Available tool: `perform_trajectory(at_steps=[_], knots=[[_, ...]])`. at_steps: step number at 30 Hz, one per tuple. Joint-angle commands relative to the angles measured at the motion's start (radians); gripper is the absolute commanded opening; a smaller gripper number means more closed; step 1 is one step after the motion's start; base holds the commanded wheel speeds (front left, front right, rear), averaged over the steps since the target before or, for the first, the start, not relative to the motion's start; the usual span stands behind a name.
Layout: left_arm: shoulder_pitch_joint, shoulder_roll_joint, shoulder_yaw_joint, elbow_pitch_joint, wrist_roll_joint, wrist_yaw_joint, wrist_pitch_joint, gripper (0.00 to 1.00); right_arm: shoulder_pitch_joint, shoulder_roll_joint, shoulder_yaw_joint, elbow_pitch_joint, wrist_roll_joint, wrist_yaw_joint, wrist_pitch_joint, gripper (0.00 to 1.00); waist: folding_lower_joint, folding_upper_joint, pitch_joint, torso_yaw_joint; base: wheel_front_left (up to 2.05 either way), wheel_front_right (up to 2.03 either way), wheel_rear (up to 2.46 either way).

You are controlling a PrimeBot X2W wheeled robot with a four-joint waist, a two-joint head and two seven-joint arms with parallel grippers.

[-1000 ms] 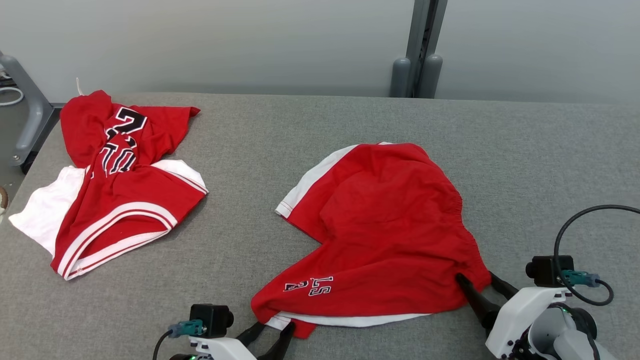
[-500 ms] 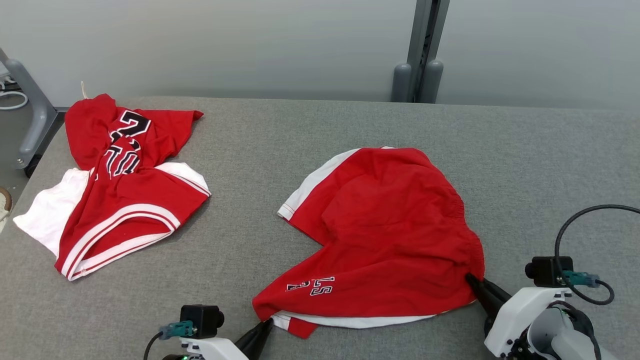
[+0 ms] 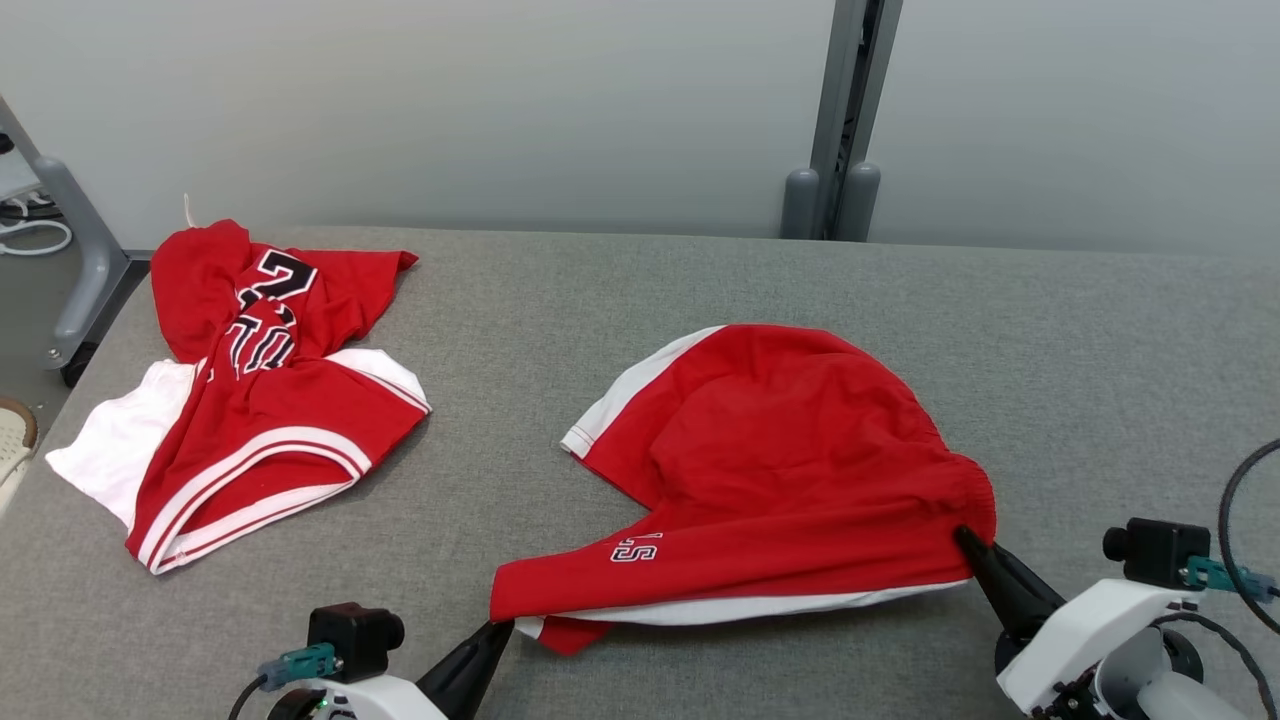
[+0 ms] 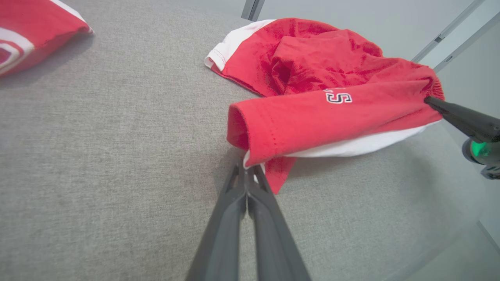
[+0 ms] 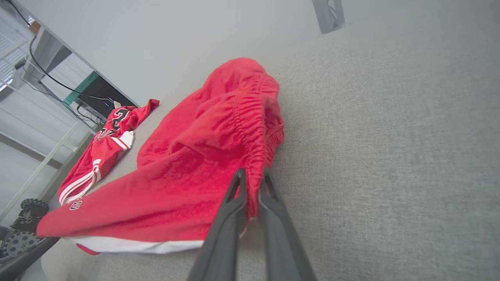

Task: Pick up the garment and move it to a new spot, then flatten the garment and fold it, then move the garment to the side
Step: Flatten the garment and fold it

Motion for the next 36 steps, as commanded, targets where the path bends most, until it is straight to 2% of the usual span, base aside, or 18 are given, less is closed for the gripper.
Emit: perform_trajectory(at_steps=[1, 10, 15, 19, 22, 28, 32, 36], knots=[[0.018, 0.023, 0.009, -0.038, 0.01, 0.014, -0.002, 0.0, 0.024, -0.02, -0.01, -0.031, 0.025, 0.002, -0.018, 0.0, 0.0, -0.0001, -0.008, -0.001, 0.0, 0.0, 0.0], [0.108, 0.13, 0.011, -0.308, 0.032, 0.097, 0.061, 0.0, 0.129, -0.09, -0.073, -0.254, 0.136, 0.002, -0.052, 0.0, 0.0, -0.0001, -0.053, -0.019, 0.0, 0.0, 0.0], [0.141, 0.185, 0.028, -0.447, 0.028, 0.15, 0.109, 0.0, 0.179, -0.137, -0.114, -0.386, 0.161, 0.002, -0.02, 0.0, 0.0, -0.0001, -0.066, -0.033, 0.0, 0.0, 0.0], [0.138, 0.2, 0.034, -0.489, 0.03, 0.158, 0.119, 0.0, 0.188, -0.142, -0.131, -0.423, 0.161, 0.002, -0.001, 0.0, 0.0, -0.0001, -0.067, -0.041, 0.0, 0.0, 0.0], [0.103, 0.216, 0.049, -0.511, 0.027, 0.149, 0.129, 0.0, 0.166, -0.138, -0.145, -0.441, 0.147, 0.002, 0.034, 0.0, 0.0, -0.0001, -0.058, -0.052, 0.0, 0.0, 0.0], [-0.081, 0.255, 0.081, -0.465, 0.037, 0.086, 0.183, 0.0, 0.027, -0.089, -0.169, -0.428, 0.159, 0.002, 0.148, 0.0, 0.0, -0.0001, 0.011, -0.076, 0.0, 0.0, 0.0], [-0.279, 0.264, 0.103, -0.366, 0.029, 0.03, 0.229, 0.0, -0.137, -0.045, -0.18, -0.374, 0.162, 0.002, 0.23, 0.0, 0.0, -0.0001, 0.094, -0.094, 0.0, 0.0, 0.0], [-0.501, 0.268, 0.094, -0.235, 0.038, -0.003, 0.272, 0.0, -0.322, -0.004, -0.184, -0.313, 0.178, 0.002, 0.307, 0.0, 0.0, -0.0001, 0.182, -0.115, 0.0, 0.0, 0.0]])
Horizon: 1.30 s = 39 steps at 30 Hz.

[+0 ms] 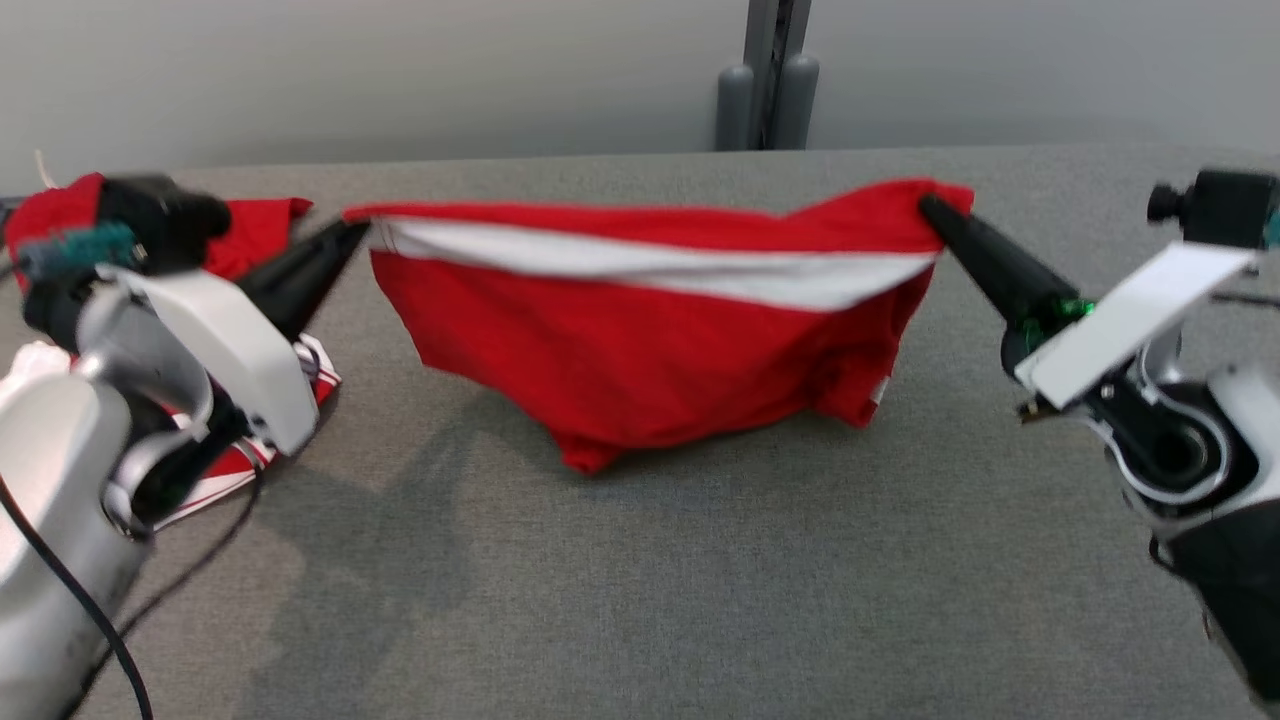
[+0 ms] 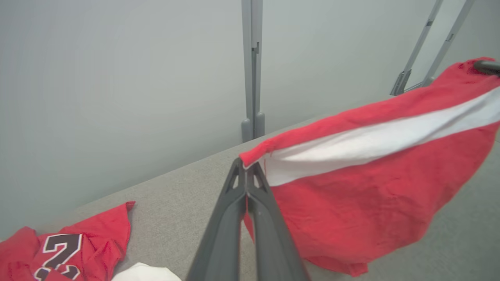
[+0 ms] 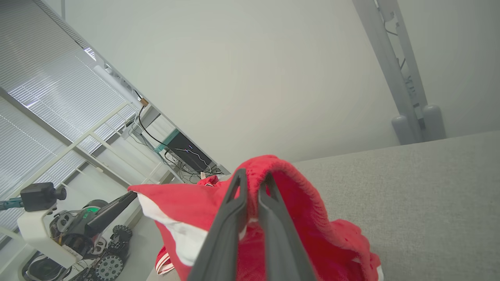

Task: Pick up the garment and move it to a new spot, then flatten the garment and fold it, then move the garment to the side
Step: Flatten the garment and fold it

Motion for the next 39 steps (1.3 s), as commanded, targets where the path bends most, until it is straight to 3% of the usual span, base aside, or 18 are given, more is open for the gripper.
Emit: perform_trajectory(at_steps=[1, 12, 16, 22, 26, 31, 39], knots=[[-0.074, 0.011, -0.003, 0.039, 0.008, -0.007, 0.006, 0.0, -0.061, 0.002, -0.007, 0.021, 0.004, 0.002, 0.019, 0.0, 0.0, 0.0, 0.086, -0.029, 0.0, 0.0, 0.0], [-0.709, 0.041, -0.16, 0.342, 0.021, -0.014, -0.035, 0.0, -0.633, 0.1, -0.058, 0.297, 0.039, 0.002, 0.138, 0.0, 0.0, 0.0, 0.386, -0.069, 0.0, 0.0, 0.0], [-0.905, 0.033, -0.205, 0.461, 0.061, -0.014, -0.128, 0.0, -0.82, 0.135, -0.093, 0.394, 0.033, 0.002, 0.08, 0.0, 0.0, 0.0, 0.455, -0.077, 0.0, 0.0, 0.0], [-1.125, -0.006, -0.206, 0.63, 0.123, -0.013, -0.325, 0.0, -1.001, 0.143, -0.117, 0.461, -0.017, 0.001, -0.121, 0.0, 0.0, 0.0, 0.516, -0.075, 0.0, 0.0, 0.0], [-1.143, -0.051, -0.213, 0.678, 0.075, -0.013, -0.367, 0.0, -1.003, 0.141, -0.09, 0.473, -0.007, 0.001, -0.149, 0.0, 0.0, 0.0, 0.518, -0.064, 0.0, 0.0, 0.0], [-1.034, -0.091, -0.332, 0.678, -0.057, -0.013, -0.244, 0.0, -0.904, 0.121, 0.027, 0.51, 0.006, 0.002, -0.042, 0.0, 0.0, 0.0, 0.508, -0.047, 0.0, 0.0, 0.0], [-0.834, -0.016, -0.498, 0.586, -0.289, -0.014, 0.009, 0.0, -0.708, 0.075, 0.183, 0.531, 0.056, 0.002, 0.131, 0.0, 0.0, 0.0, 0.461, -0.053, 0.0, 0.0, 0.0]])
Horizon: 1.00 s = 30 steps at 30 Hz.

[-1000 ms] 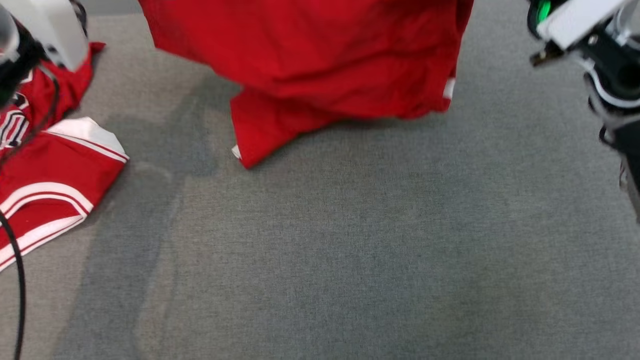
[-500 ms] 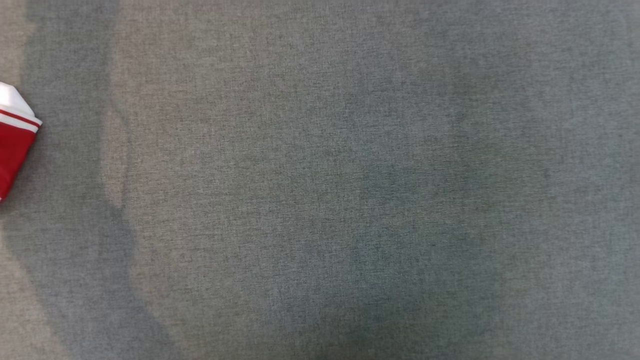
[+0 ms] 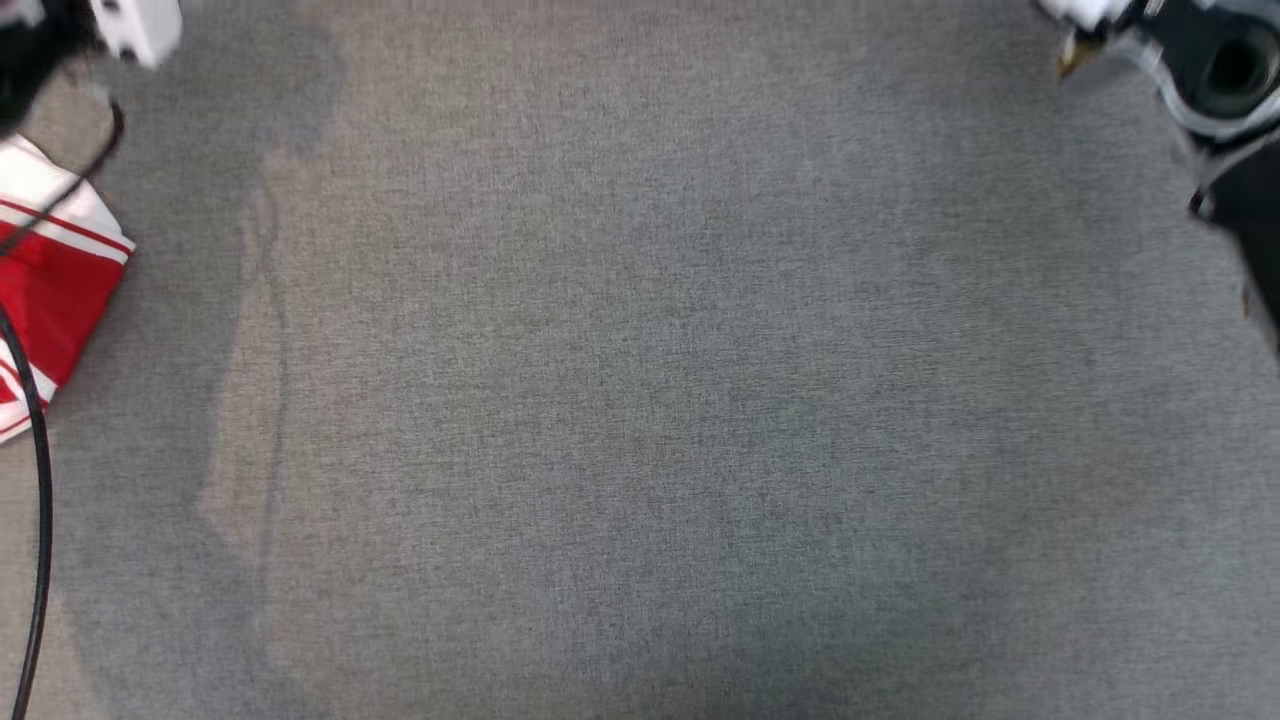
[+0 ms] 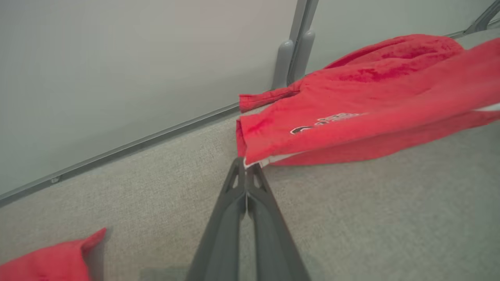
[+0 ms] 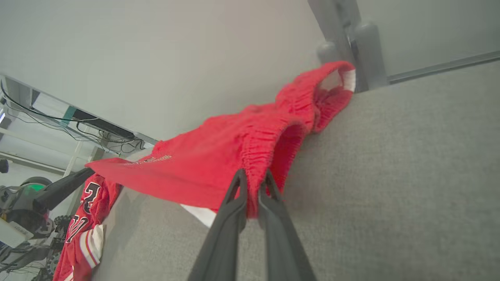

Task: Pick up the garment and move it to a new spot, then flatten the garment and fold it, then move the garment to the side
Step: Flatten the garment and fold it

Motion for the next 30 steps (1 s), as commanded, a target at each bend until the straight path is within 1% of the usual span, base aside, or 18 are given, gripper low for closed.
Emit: perform_trajectory(at_steps=[1, 6, 13, 21, 24, 30], knots=[[0.037, 0.027, -0.018, -0.02, -0.04, 0.001, 0.026, 0.0, 0.044, -0.017, 0.023, -0.008, 0.014, 0.0, 0.028, 0.0, -0.0001, 0.0, -0.027, -0.005, 0.0, 0.0, 0.0], [0.163, 0.081, -0.082, -0.098, -0.14, 0.001, 0.082, 0.0, 0.165, -0.041, 0.098, -0.049, 0.049, 0.001, 0.084, 0.0, -0.0001, 0.0, -0.111, -0.013, 0.0, 0.0, 0.0], [0.351, 0.159, -0.126, -0.239, -0.25, 0.001, 0.05, 0.0, 0.326, -0.076, 0.158, -0.125, 0.113, 0.001, 0.092, 0.0, -0.0001, 0.0, -0.258, -0.012, 0.0, 0.0, 0.0], [0.582, 0.271, -0.17, -0.437, -0.338, 0.004, 0.017, 0.0, 0.551, -0.163, 0.206, -0.223, 0.177, 0.001, 0.075, 0.0, -0.0001, 0.0, -0.437, 0.006, 0.0, 0.0, 0.0], [0.663, 0.316, -0.181, -0.541, -0.359, 0.032, -0.001, 0.0, 0.645, -0.206, 0.212, -0.28, 0.199, 0.0, 0.058, 0.0, -0.0001, 0.0, -0.49, 0.013, 0.0, 0.0, 0.0], [0.802, 0.413, -0.199, -0.761, -0.389, 0.123, -0.042, 0.0, 0.807, -0.3, 0.221, -0.389, 0.203, 0.0, 0.002, 0.0, -0.0001, 0.0, -0.549, 0.02, 0.0, 0.0, 0.0]])
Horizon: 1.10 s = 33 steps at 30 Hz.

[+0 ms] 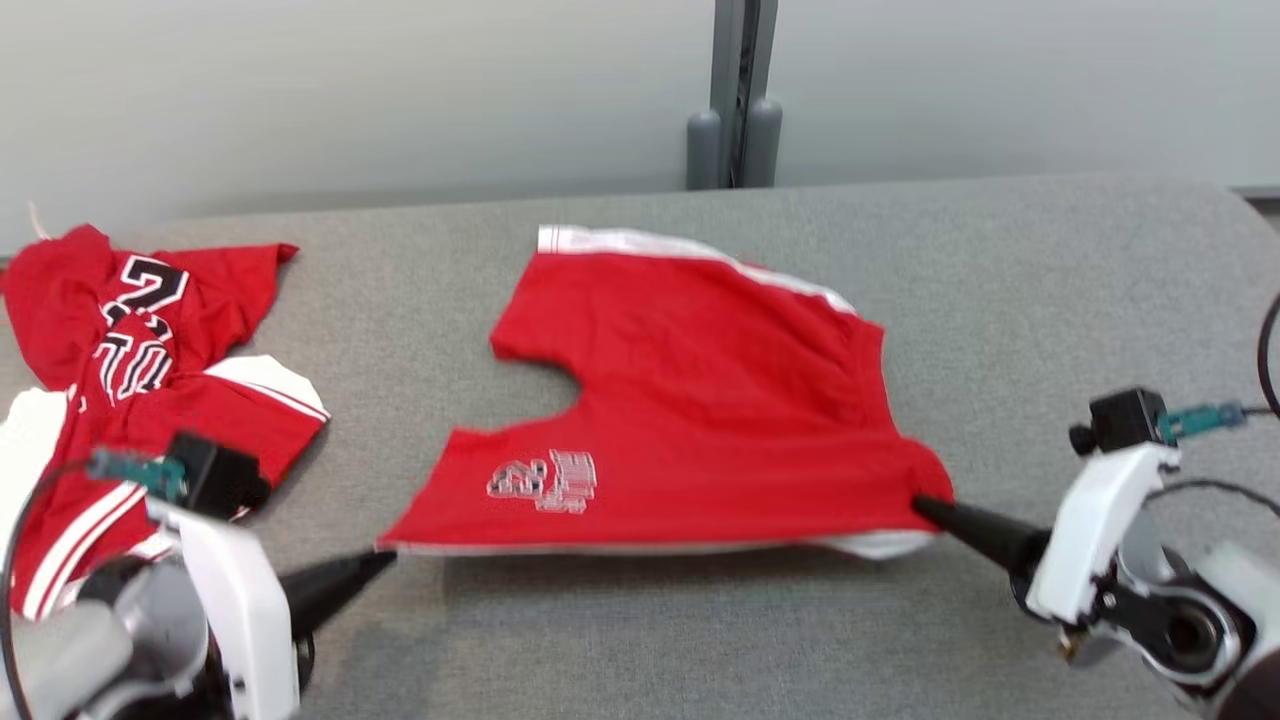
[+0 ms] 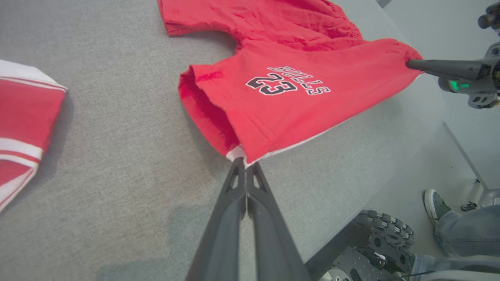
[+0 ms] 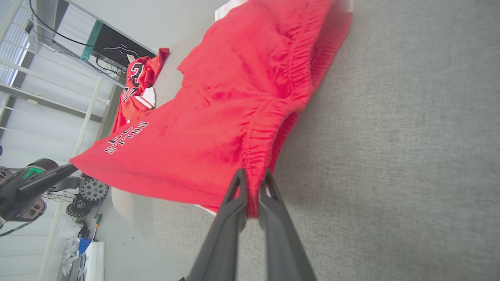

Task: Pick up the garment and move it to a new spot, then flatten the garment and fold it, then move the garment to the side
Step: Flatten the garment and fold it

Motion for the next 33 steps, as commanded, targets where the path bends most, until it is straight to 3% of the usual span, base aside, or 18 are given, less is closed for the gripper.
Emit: perform_trajectory(at_steps=[1, 7, 14, 24, 33], knots=[[0.05, 0.035, -0.006, -0.06, -0.011, 0.038, -0.016, 0.0, 0.054, -0.035, -0.003, -0.031, 0.003, 0.0, -0.023, 0.0, 0.0, 0.0, -0.034, 0.008, 0.0, 0.0, 0.0], [0.14, 0.116, -0.018, -0.234, -0.017, 0.127, -0.041, 0.0, 0.168, -0.117, -0.005, -0.145, 0.001, 0.0, -0.067, 0.0, 0.0, 0.0, -0.045, 0.008, 0.0, 0.0, 0.0], [0.147, 0.135, -0.009, -0.301, -0.022, 0.16, -0.05, 0.0, 0.201, -0.147, -0.007, -0.214, -0.034, 0.0, -0.082, 0.0, 0.0, 0.0, -0.059, -0.001, 0.0, 0.0, 0.0], [-0.003, 0.092, 0.037, -0.203, -0.008, 0.097, 0.052, 0.0, 0.102, -0.088, -0.038, -0.174, -0.029, 0.0, 0.009, 0.0, 0.0, 0.0, 0.015, -0.029, 0.0, 0.0, 0.0], [-0.193, -0.002, 0.071, -0.011, -0.005, 0.011, 0.196, 0.0, -0.045, -0.018, -0.053, -0.107, 0.005, 0.0, 0.146, 0.0, 0.0, 0.0, 0.106, -0.056, 0.0, 0.0, 0.0]])
